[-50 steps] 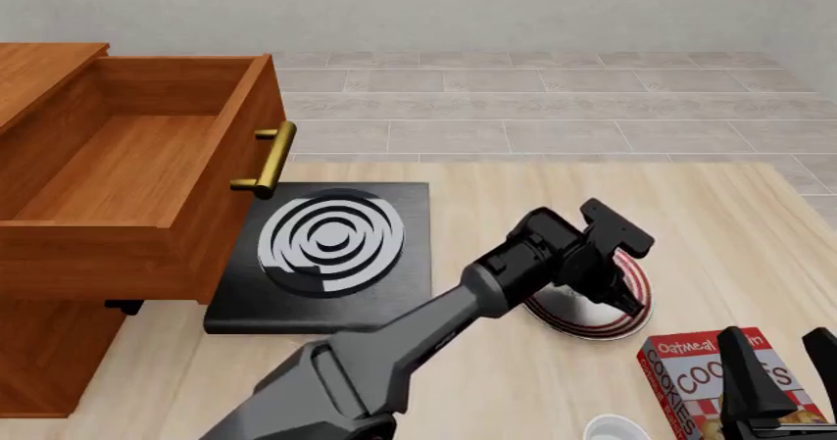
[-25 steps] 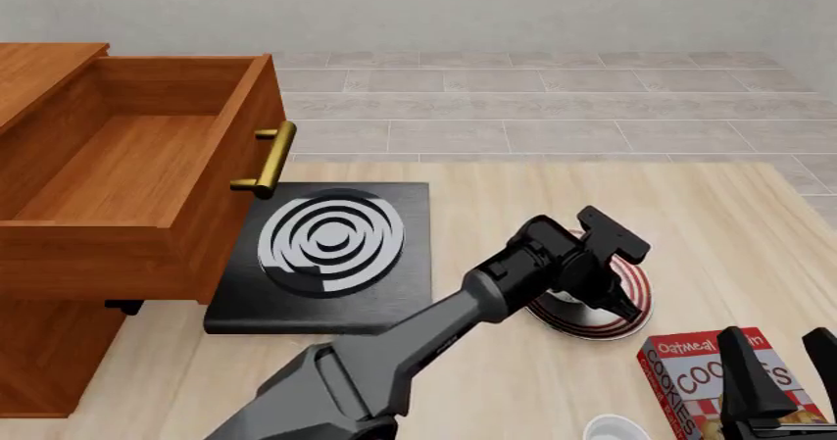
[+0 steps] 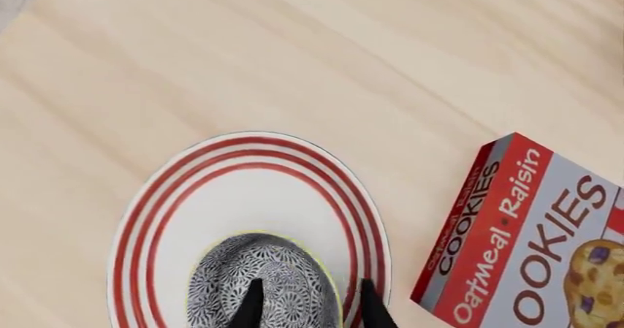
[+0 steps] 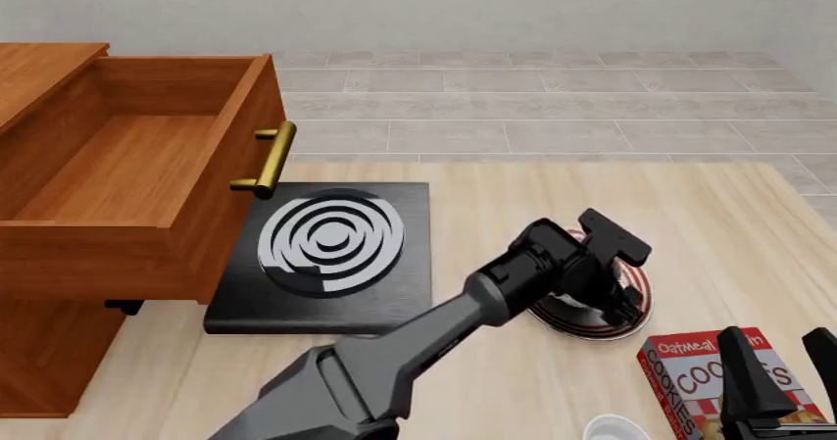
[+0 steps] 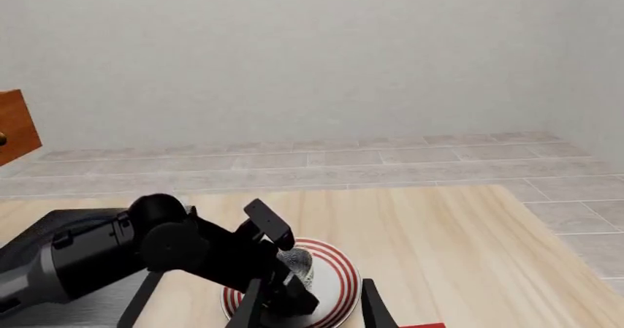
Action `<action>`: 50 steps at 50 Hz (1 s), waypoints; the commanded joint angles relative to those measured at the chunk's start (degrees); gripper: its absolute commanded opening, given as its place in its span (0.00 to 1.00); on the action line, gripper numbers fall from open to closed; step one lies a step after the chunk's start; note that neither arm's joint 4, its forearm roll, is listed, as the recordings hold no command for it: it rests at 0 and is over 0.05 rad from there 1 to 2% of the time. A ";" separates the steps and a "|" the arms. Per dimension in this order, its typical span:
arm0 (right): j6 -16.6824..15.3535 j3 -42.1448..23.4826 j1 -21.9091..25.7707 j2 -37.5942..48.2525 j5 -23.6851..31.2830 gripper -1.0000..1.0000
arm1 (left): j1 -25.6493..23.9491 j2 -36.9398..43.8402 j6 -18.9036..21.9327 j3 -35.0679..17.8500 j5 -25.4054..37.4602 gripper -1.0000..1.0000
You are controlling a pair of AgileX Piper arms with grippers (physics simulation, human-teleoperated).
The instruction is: Pick the akita bowl in the top layer of the wooden cabinet and place it on the plate.
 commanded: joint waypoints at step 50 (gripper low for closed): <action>-1.02 -0.09 0.35 0.00 -0.36 1.00 | -0.44 -5.36 1.16 -0.09 2.76 1.00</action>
